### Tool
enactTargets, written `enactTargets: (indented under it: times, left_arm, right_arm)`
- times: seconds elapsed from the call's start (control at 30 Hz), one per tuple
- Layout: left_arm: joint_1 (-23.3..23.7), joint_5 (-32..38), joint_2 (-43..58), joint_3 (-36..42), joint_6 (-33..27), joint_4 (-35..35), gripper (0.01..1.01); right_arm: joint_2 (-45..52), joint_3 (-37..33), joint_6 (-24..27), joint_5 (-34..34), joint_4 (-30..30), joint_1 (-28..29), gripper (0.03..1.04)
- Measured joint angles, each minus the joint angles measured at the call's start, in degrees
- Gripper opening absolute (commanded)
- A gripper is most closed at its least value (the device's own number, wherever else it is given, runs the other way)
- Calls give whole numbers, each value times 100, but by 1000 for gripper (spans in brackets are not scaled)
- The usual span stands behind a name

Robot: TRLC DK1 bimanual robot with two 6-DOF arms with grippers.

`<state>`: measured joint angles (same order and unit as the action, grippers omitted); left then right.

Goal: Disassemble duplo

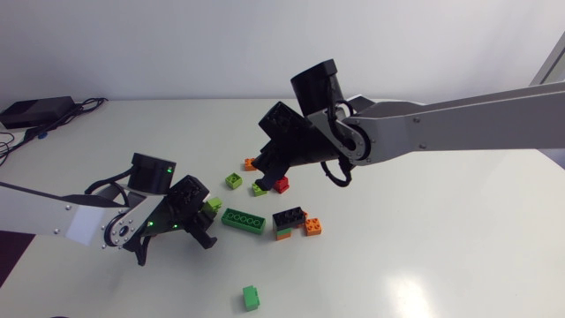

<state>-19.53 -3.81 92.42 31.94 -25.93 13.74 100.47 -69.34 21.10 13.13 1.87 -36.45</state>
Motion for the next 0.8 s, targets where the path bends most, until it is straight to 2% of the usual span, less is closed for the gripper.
enactTargets:
  times: [0.13,0.27,0.37,0.47,0.67,0.8]
  left_arm:
    - [0,0,11,0,0,-2,605]
    - [0,0,11,0,0,-2,836]
    - [0,0,11,0,0,-2,952]
    - [0,0,7,0,0,-2,969]
    - [120,0,-223,0,4,0,969]
    - [269,-28,-632,0,111,26,969]
  right_arm:
    - [0,0,122,-13,105,0,516]
    - [-4,0,365,-11,225,0,789]
    - [-46,2,564,-4,356,0,934]
    - [-245,35,831,109,542,0,993]
    - [-1082,151,1598,802,1325,39,993]
    - [-1456,280,2214,925,1731,50,993]
